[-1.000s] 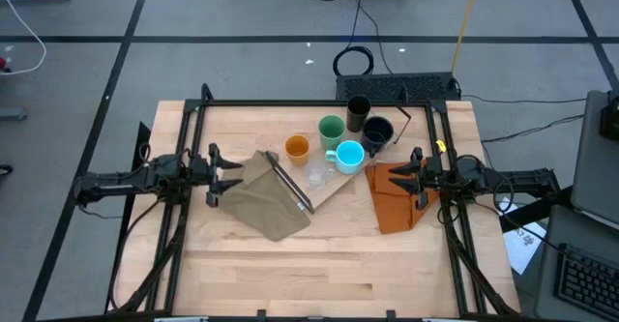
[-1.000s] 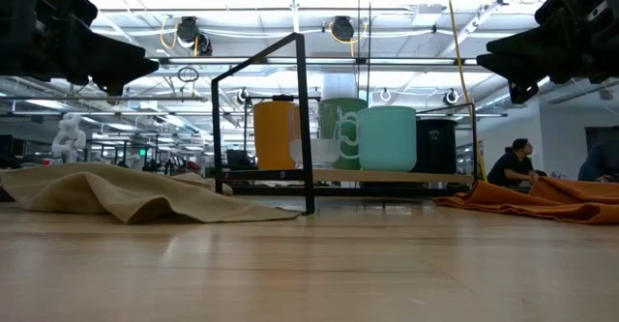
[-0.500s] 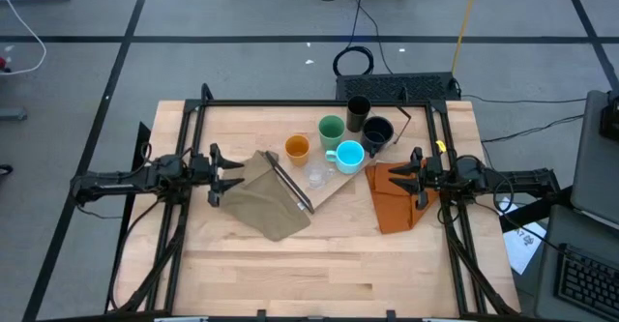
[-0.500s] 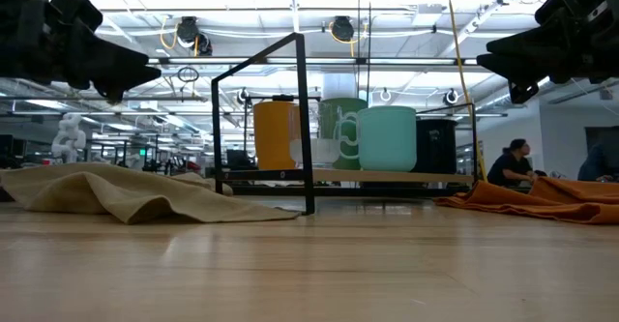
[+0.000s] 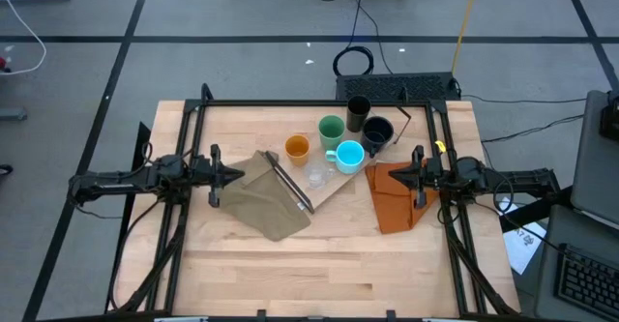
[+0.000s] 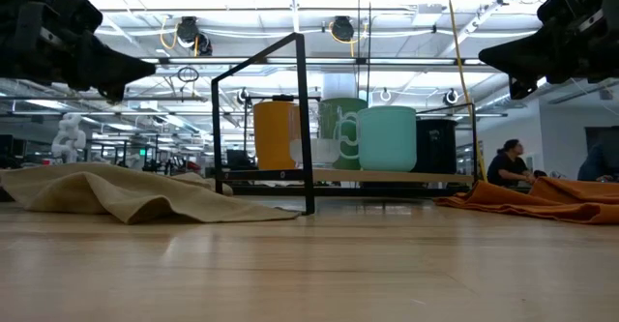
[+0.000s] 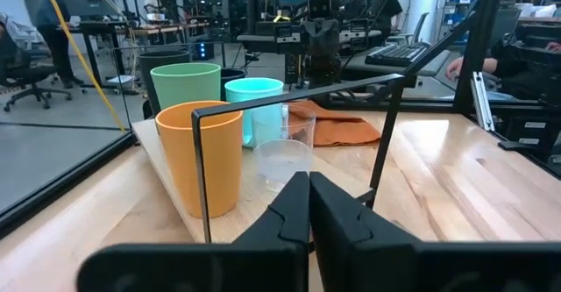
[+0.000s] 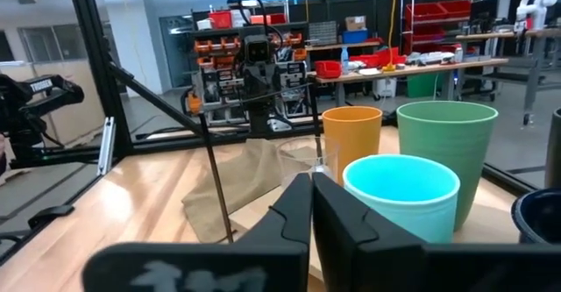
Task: Stack small to large cups/mugs on shelf
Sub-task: Return to Home Position
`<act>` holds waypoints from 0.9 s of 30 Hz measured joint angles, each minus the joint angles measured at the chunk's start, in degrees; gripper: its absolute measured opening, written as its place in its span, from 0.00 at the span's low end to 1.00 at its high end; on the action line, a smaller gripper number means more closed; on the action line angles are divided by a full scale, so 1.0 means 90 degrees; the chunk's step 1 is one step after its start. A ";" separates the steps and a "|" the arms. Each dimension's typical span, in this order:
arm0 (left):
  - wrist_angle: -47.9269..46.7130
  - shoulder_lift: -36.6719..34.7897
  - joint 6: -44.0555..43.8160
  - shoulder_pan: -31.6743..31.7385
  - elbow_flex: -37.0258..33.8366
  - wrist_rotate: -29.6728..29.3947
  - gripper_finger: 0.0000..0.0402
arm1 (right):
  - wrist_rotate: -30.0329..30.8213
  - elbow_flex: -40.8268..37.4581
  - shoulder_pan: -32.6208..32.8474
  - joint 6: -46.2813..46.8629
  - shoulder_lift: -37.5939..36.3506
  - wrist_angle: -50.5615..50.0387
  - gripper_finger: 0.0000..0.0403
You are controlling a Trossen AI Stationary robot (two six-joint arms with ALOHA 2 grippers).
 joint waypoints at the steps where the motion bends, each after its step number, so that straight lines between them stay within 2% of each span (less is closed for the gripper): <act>1: 0.0034 0.0000 0.0005 0.0000 -0.0005 0.0005 0.01 | 0.0002 0.0000 0.0000 -0.0003 0.0000 0.0000 0.00; 15: 0.0025 -0.0005 0.0185 -0.0047 -0.0005 0.0314 0.00 | -0.0027 0.0007 0.0000 -0.0121 0.0000 -0.0062 0.00; 19: 0.0077 -0.0005 0.0175 -0.0115 -0.0005 0.0315 0.00 | -0.0224 0.0007 0.0002 -0.0077 0.0000 -0.0114 0.00; 27: 0.0034 -0.0006 0.0014 -0.0204 -0.0005 0.0312 0.04 | -0.0209 0.0007 0.0000 -0.0035 0.0000 -0.0100 0.00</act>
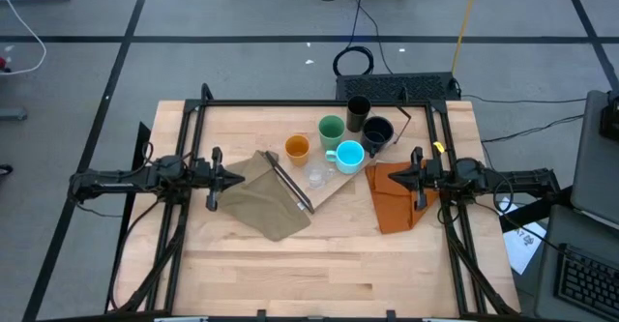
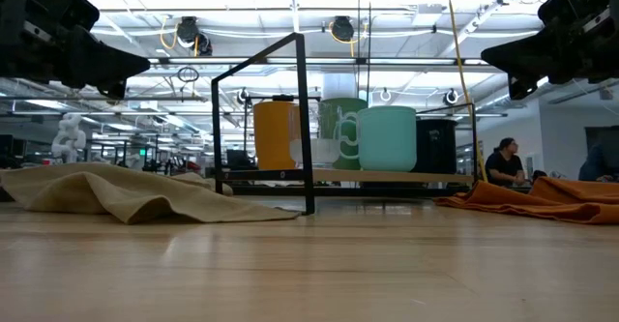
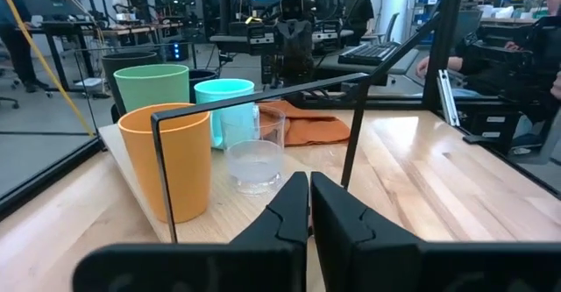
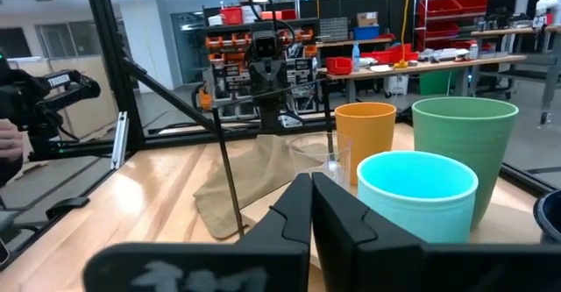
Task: Stack small to large cups/mugs on shelf
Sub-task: Return to Home Position
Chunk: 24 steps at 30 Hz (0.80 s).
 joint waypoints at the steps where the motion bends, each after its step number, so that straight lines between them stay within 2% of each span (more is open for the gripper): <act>1: 0.0000 0.0001 -0.0032 0.0000 0.0000 -0.0008 0.05 | 0.0000 0.0000 0.0000 0.0042 0.0000 0.0000 0.00; 12: 0.0005 0.0000 -0.0031 0.0000 0.0002 -0.0050 0.01 | 0.0000 0.0000 0.0000 0.0151 0.0000 -0.0049 0.00; 24: 0.0005 0.0001 -0.0031 0.0000 0.0003 -0.0052 0.08 | 0.0002 0.0000 0.0000 0.0148 0.0000 -0.0047 0.00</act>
